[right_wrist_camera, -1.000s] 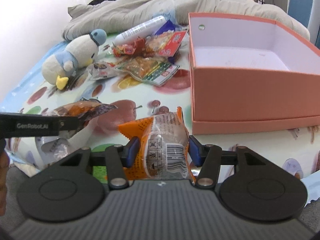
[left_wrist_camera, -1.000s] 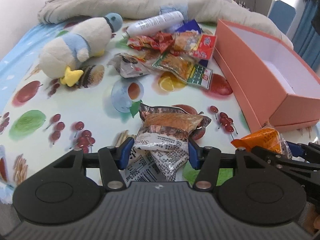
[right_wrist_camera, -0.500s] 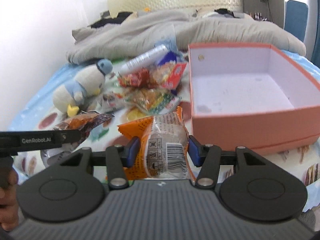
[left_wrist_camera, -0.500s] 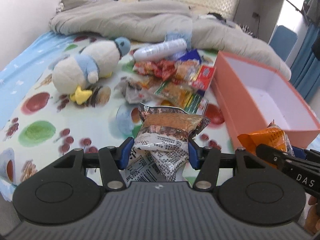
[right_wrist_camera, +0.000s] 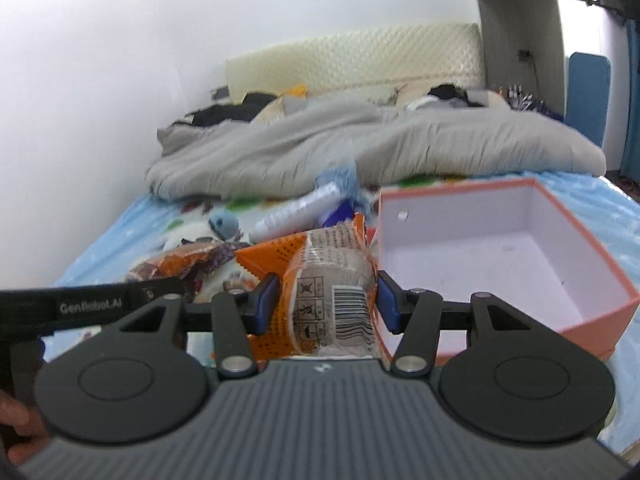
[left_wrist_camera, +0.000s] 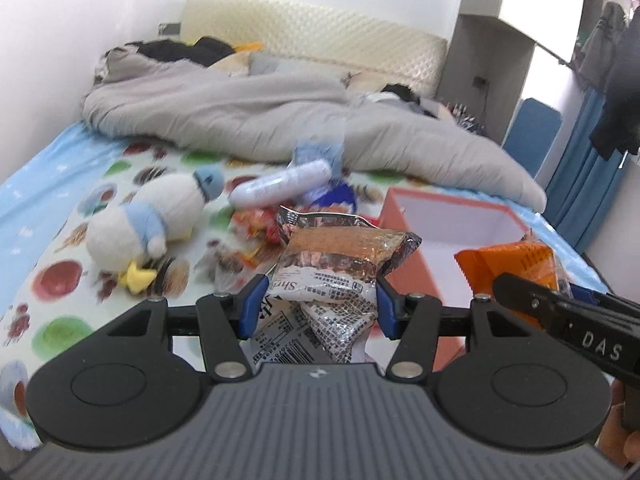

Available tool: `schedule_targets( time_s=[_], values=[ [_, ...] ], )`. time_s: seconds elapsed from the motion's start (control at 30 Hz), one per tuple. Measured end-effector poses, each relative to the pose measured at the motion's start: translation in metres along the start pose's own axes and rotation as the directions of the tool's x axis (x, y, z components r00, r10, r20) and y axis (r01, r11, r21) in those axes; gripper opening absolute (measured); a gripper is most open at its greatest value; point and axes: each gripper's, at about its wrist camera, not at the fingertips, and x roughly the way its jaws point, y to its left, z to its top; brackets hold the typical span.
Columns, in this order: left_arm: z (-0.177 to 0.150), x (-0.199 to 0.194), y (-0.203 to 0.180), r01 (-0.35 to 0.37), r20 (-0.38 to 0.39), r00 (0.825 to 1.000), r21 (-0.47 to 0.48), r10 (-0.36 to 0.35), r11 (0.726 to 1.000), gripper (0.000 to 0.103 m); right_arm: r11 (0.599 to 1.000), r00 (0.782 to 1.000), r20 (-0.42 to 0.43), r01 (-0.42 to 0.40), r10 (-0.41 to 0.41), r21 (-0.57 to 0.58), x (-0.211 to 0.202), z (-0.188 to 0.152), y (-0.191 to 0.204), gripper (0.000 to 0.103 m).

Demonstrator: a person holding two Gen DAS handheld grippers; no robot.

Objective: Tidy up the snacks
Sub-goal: 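Carry the white bag with the left tool while the right tool carries the orange snack over the pink box, then open the left tool over the pink box while the right tool releases the orange snack inside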

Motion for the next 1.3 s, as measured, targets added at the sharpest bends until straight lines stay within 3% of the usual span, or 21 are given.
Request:
schedule_targets(
  time_s=[0.37,0.67,0.77,1.0,1.17,1.3],
  values=[
    [0.045,0.007,-0.061,0.099,0.08,0.991,0.069,-0.105,0.993,0.061,0.997,0.988,0.13,0.081,-0.082,0.013,-0.01,0.045,-0.036,0.054],
    [0.081,0.042,-0.126,0.179,0.093,0.977,0.131,-0.192,0.975,0.061,0.983,0.973,0.144,0.179,-0.183,0.04,0.005,0.071,-0.087,0.054],
    [0.092,0.067,-0.146,0.203,0.057,0.975,0.162,-0.214,0.966,0.061,0.976,0.97,0.107,0.214,-0.217,0.041,0.022,0.075,-0.105,0.054],
    [0.102,0.133,-0.18,0.19,-0.094,0.98,0.176,-0.175,0.966,0.061,0.969,0.971,-0.017,0.238,-0.237,0.062,0.061,0.066,-0.142,0.054],
    [0.095,0.18,-0.196,0.192,-0.21,0.966,0.182,-0.153,0.964,0.061,0.971,0.964,-0.136,0.236,-0.228,0.046,0.09,0.052,-0.16,0.054],
    [0.083,0.21,-0.203,0.194,-0.317,0.939,0.169,-0.133,0.966,0.061,0.973,0.951,-0.227,0.224,-0.208,0.051,0.106,0.035,-0.179,0.054]
  ],
)
